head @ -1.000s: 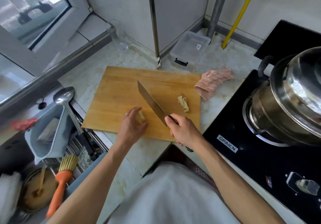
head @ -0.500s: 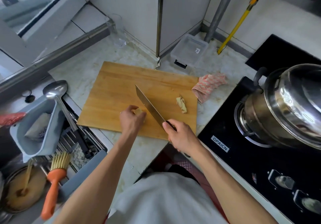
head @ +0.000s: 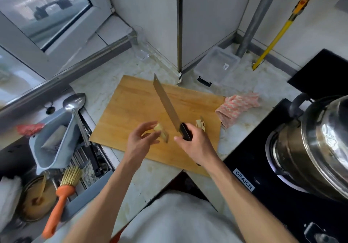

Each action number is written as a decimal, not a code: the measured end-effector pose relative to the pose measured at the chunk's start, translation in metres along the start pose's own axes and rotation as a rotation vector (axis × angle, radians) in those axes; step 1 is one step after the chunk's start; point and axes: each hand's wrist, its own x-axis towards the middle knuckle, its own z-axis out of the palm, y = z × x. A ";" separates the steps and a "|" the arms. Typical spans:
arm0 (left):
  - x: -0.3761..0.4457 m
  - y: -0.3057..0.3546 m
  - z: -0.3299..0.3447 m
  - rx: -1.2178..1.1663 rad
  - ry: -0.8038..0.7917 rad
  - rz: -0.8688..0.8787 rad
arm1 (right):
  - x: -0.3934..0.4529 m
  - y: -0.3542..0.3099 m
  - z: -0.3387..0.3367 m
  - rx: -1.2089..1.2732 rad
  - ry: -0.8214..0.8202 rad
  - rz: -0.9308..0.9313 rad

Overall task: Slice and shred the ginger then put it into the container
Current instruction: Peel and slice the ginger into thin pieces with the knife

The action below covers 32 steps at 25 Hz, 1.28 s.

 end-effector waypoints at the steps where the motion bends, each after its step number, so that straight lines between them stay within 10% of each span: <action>1: -0.003 0.002 -0.001 -0.008 -0.008 0.001 | 0.006 -0.003 0.002 0.003 0.001 -0.008; 21: -0.004 -0.004 -0.005 0.090 -0.136 0.069 | 0.003 -0.014 0.024 -0.186 0.129 -0.030; 32: 0.011 -0.026 -0.031 -0.350 0.041 -0.193 | 0.000 0.002 0.025 -0.157 0.051 0.023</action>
